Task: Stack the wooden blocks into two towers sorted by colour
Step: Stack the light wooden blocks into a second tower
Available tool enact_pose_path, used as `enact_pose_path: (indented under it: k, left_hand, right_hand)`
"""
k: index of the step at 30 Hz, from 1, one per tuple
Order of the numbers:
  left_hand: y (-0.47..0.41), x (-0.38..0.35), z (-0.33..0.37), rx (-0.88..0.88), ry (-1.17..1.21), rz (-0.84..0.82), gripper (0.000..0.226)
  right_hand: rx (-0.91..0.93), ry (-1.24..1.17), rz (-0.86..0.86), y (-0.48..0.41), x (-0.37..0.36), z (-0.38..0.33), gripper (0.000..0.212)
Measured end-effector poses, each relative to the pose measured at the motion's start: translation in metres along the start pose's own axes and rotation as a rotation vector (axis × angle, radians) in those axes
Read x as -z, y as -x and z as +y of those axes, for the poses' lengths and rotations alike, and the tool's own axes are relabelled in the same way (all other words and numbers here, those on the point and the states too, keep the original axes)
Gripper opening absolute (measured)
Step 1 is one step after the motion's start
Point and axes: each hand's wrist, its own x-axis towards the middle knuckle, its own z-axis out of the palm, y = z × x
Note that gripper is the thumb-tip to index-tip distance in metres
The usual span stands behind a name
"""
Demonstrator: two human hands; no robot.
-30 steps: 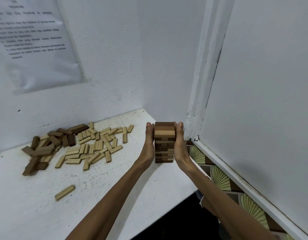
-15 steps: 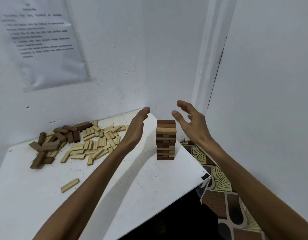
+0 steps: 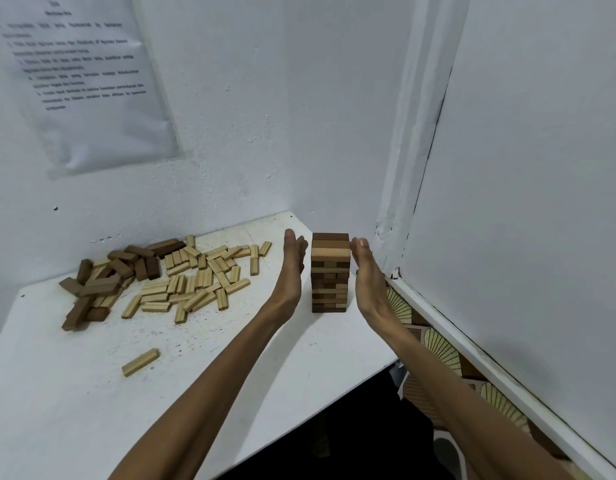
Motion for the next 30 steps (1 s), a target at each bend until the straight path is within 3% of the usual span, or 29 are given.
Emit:
enact_pose_path:
  k: [3, 6, 8, 10, 13, 26, 29, 30]
  left_hand:
    - [0.003, -0.003, -0.009, -0.015, -0.019, -0.024, 0.117]
    - [0.004, -0.008, -0.019, -0.025, -0.005, -0.024, 0.111]
    - [0.009, -0.012, -0.017, -0.046, -0.002, -0.001, 0.093]
    - [0.015, -0.019, -0.014, -0.072, 0.009, -0.011, 0.067]
    - [0.023, -0.024, -0.009, -0.083, 0.032, -0.027, 0.059]
    - [0.022, -0.024, -0.014, -0.08, 0.027, -0.049, 0.058]
    - [0.022, -0.019, -0.012, -0.077, -0.003, -0.005, 0.056]
    - [0.023, -0.016, -0.01, -0.073, -0.019, 0.021, 0.065]
  right_hand:
    - [0.01, -0.052, -0.006, 0.009, -0.005, 0.003, 0.084]
    - [0.044, -0.081, -0.016, 0.013, -0.01, 0.008, 0.053]
    - [0.041, -0.098, -0.013, 0.015, -0.015, 0.009, 0.06]
    - [0.019, -0.108, -0.027, 0.016, -0.02, 0.011, 0.082]
    - [0.004, -0.111, -0.047, 0.015, -0.025, 0.013, 0.102]
    - [0.009, -0.094, -0.07, 0.015, -0.024, 0.017, 0.105]
    - [0.075, -0.041, -0.032, 0.017, -0.018, 0.013, 0.089]
    - [0.102, -0.018, -0.003, 0.015, -0.014, 0.012, 0.083]
